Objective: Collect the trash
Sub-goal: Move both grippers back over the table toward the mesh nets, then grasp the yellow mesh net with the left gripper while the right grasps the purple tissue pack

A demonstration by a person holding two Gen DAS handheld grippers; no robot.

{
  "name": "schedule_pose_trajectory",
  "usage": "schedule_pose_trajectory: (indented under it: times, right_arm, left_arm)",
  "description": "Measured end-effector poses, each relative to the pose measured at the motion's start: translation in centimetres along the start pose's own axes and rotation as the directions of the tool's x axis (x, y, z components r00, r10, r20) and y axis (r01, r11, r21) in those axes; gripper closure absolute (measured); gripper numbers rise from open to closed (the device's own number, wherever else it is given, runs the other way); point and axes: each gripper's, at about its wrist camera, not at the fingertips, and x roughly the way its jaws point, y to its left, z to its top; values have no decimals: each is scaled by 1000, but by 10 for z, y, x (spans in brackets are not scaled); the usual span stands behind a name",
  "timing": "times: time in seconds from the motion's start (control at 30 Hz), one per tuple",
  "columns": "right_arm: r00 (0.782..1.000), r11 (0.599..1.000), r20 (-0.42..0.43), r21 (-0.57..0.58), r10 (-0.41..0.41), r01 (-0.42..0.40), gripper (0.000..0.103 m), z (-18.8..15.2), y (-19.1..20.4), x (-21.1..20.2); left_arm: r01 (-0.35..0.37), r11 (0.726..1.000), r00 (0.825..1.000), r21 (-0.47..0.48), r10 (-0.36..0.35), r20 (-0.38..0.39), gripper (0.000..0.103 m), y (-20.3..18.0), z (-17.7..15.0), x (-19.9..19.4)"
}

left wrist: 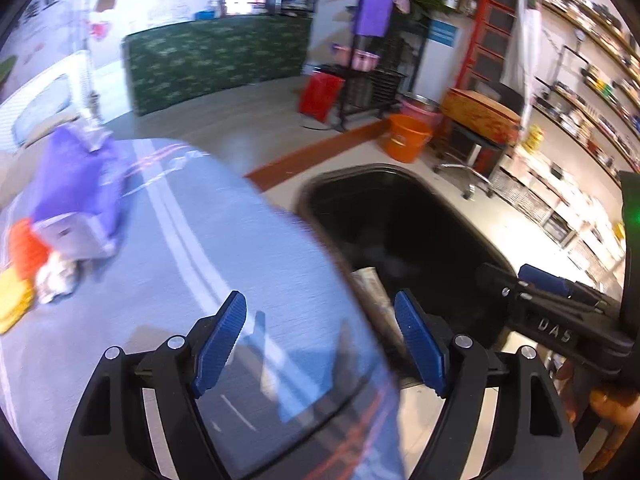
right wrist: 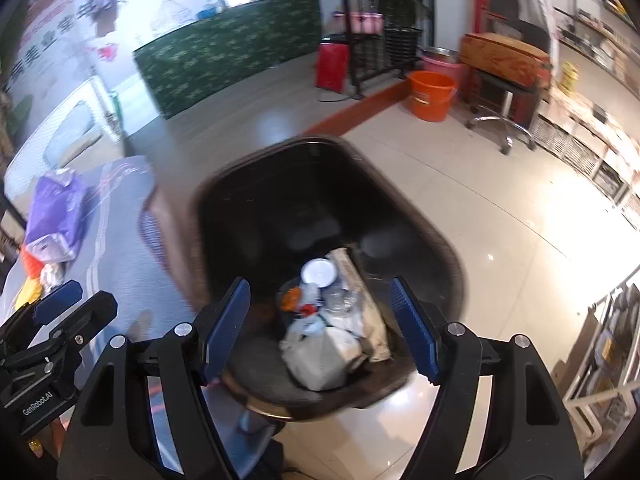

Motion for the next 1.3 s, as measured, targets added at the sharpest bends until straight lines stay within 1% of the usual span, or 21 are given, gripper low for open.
schedule_pose_trajectory:
  times: [0.17,0.3,0.4,0.6,0.7,0.73,0.83,0.93,1.03,1.13,1.2,1.23,1.3]
  right_arm:
    - [998,996,-1,-63,56,-56,31,2,34,-2]
    - [995,986,-5,-128,104,-104,31,1,67,-5]
    - [990,975,-9,-171,144,-143,31,-2,89,-8]
    - [978,941,-29,-269,205,-206,31,-10,134,-14]
    - [973,921,-34,-315,230,-229,31,-14,155,-18]
    - [971,915,-38,-327,237,-237,31,-15,161,-19]
    - [967,902,-48,-351,249,-250,31,-19,177,-20]
    - [965,892,-52,-372,255,-256,31,-19,189,-22]
    - [965,883,-50,-394,259,-257,31,-16,203,-23]
    - [962,870,-51,-417,268,-264,31,-11,218,-21]
    - [959,858,-52,-435,279,-273,31,-10,229,-21]
    - [957,852,-52,-444,285,-278,31,-10,234,-21]
    - [953,835,-63,-466,298,-292,31,-11,247,-21]
  left_arm:
    - [-60,995,998,-79,63,29,27,33,-9,-23]
    - [-128,982,990,-142,134,34,27,71,-20,-39]
    - [-172,963,983,-209,183,33,27,99,-27,-51]
    - [-251,923,963,-293,269,25,27,154,-40,-72]
    - [-301,896,946,-327,323,14,27,184,-44,-80]
    - [-309,890,943,-337,331,10,28,191,-45,-82]
    - [-326,870,936,-370,351,1,28,219,-48,-87]
    - [-341,860,932,-380,363,-14,29,242,-48,-86]
    - [-323,855,939,-405,342,-27,29,264,-42,-79]
    - [-308,840,945,-446,324,-43,30,283,-41,-70]
    - [-294,829,953,-476,293,-78,33,294,-41,-60]
    - [-286,824,956,-488,281,-86,39,295,-41,-58]
    - [-270,816,961,-511,264,-87,42,298,-43,-56]
